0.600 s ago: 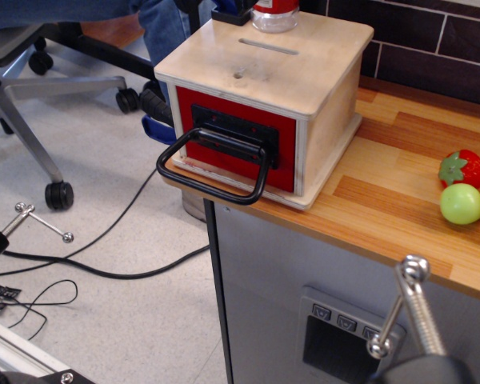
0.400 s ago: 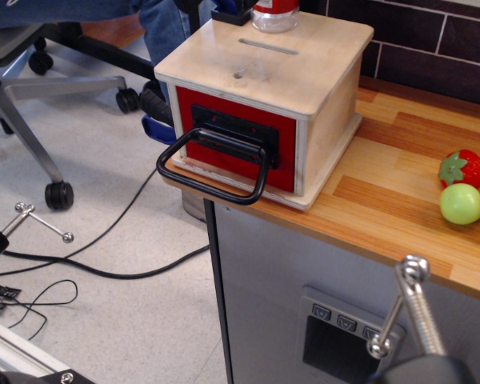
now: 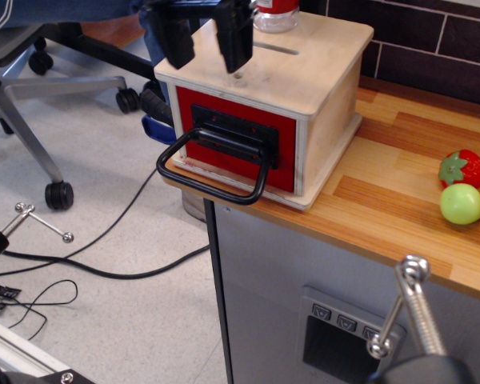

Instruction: Open drawer of box

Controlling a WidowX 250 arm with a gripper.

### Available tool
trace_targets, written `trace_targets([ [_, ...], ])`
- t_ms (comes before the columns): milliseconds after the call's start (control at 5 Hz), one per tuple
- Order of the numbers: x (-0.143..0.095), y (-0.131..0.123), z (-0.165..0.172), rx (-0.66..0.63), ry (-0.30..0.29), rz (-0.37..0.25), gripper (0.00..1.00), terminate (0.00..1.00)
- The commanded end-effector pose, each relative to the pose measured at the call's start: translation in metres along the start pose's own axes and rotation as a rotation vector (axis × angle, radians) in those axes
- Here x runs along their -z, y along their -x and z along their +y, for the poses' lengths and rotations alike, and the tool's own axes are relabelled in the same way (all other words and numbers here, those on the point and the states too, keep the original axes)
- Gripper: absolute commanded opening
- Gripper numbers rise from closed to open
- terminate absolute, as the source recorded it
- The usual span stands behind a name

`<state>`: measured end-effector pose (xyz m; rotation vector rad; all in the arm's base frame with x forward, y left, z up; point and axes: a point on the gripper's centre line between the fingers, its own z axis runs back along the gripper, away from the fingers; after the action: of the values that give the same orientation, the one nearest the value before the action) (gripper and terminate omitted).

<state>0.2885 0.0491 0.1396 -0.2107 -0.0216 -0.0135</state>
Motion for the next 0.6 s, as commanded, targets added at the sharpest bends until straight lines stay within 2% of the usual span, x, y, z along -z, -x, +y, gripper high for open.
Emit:
trace_targets([
  [0,0.009,0.041,0.003,0.056,-0.03,-0.055,1.0,0.0],
  [200,0.027,0.046,0.007,0.062,-0.085,-0.15,1.0,0.0],
  [400,0.045,0.043,0.008,0.055,-0.113,-0.19,1.0,0.0],
])
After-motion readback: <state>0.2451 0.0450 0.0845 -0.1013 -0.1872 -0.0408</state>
